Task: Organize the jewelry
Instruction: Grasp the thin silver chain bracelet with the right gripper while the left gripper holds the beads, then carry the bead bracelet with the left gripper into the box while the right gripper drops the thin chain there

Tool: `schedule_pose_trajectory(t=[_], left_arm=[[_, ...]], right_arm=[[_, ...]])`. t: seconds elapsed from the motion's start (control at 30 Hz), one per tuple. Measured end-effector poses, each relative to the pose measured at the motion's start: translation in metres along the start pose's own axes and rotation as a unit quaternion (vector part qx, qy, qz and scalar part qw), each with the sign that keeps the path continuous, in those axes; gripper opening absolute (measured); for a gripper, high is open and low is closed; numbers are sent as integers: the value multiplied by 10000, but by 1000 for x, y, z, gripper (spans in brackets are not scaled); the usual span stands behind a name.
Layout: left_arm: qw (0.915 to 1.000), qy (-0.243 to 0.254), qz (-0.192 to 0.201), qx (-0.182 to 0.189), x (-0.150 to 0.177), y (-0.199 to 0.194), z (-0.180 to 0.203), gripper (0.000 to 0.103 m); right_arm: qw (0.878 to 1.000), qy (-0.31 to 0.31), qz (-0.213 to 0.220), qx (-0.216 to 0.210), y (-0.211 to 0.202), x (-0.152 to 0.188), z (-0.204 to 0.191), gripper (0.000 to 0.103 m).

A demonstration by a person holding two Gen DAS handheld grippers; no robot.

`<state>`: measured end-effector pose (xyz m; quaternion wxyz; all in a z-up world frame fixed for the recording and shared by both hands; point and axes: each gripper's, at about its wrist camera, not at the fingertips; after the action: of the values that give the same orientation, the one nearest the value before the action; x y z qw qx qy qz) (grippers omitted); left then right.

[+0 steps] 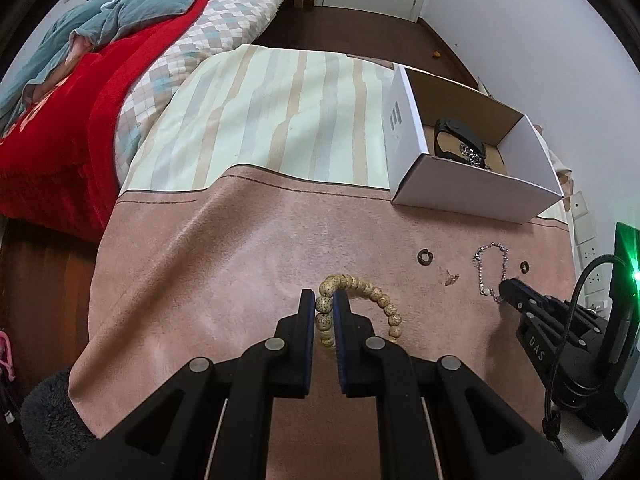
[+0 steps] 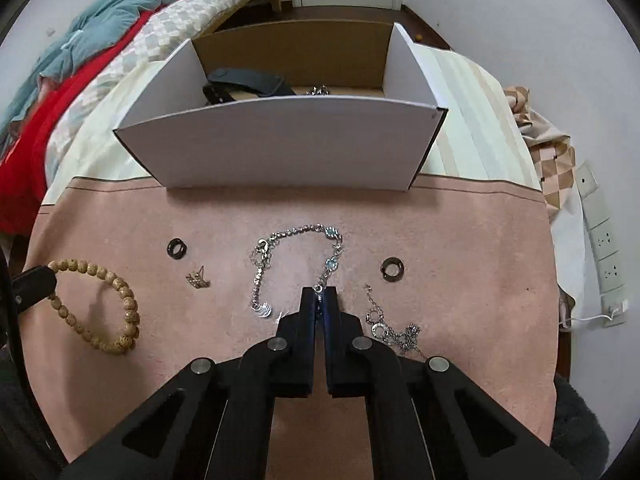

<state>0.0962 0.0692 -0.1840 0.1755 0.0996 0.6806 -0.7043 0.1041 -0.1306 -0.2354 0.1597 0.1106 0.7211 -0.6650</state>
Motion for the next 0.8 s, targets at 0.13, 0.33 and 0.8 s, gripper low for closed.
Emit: schedule_pose_trajectory(t=[0.13,0.33,0.8], left_arm=[[9999,50,87,76,-1,-10,5,7],[9991,158,232,332,-8,-32,17,7],[9889,631,779,1094,-98,-97,68,7]], right_arm=[[9984,409,8,-391,-14,2,13,3],[9934,667,415,-837,-64,1,31,3],[9822,511,1308,-1249,-160,-78,55,3]])
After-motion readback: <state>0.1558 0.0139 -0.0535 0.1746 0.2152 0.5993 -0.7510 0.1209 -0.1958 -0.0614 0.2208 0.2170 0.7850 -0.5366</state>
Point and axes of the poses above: each gripper's, at about its wrist camera, not at the fingertips, and y roughly the way its jaws point, z to its right, x to its underside, and after that the axes turned 2 degrees about -x, right-handed
